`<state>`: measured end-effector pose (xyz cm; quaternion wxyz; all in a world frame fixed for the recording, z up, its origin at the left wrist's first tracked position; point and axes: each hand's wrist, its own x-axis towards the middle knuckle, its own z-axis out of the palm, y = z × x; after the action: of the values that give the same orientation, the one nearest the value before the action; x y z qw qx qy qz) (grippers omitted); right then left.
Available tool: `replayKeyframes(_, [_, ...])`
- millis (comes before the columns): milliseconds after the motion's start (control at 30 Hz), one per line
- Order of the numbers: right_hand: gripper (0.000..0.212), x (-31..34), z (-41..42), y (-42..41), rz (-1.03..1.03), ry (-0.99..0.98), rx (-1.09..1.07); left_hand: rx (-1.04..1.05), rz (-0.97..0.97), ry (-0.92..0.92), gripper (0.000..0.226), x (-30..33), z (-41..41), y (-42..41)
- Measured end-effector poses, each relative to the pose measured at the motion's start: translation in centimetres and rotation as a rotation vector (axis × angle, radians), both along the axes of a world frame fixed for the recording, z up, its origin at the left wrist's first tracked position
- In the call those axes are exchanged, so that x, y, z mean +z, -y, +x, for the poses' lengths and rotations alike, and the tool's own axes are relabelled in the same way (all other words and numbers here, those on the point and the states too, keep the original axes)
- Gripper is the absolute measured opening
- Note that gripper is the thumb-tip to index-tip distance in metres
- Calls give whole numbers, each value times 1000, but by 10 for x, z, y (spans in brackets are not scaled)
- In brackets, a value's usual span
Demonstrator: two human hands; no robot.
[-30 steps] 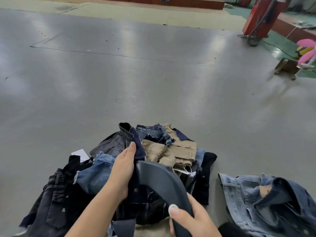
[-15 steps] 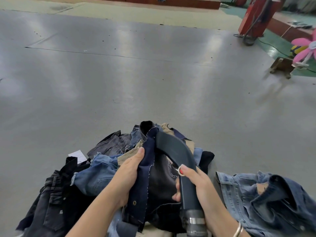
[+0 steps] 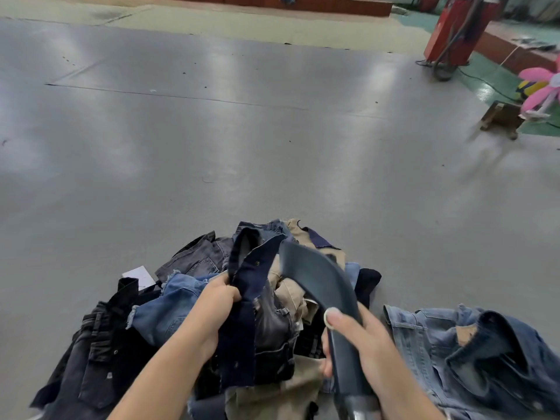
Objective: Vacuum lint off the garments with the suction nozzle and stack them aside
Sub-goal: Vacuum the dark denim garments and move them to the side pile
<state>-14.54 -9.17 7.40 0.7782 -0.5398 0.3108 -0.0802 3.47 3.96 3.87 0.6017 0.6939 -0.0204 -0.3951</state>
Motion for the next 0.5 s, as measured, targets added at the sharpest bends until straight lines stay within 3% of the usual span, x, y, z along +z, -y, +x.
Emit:
replayKeyframes(100, [42,-4,-7,-18,23,-38,44,199,-12,-156,12,-1,0,2])
replayKeyframes(167, [46,-9,-10,-28,18,-64,59,229,-78,-218,24,0,2,4])
replayKeyframes(233, [49,-14,-11,-36,-49,-102,105,209,-103,-193,36,-1,3,6])
replayKeyframes(500, [53,-12,-6,-39,-89,-110,109,193,-139,-60,30,8,-4,14])
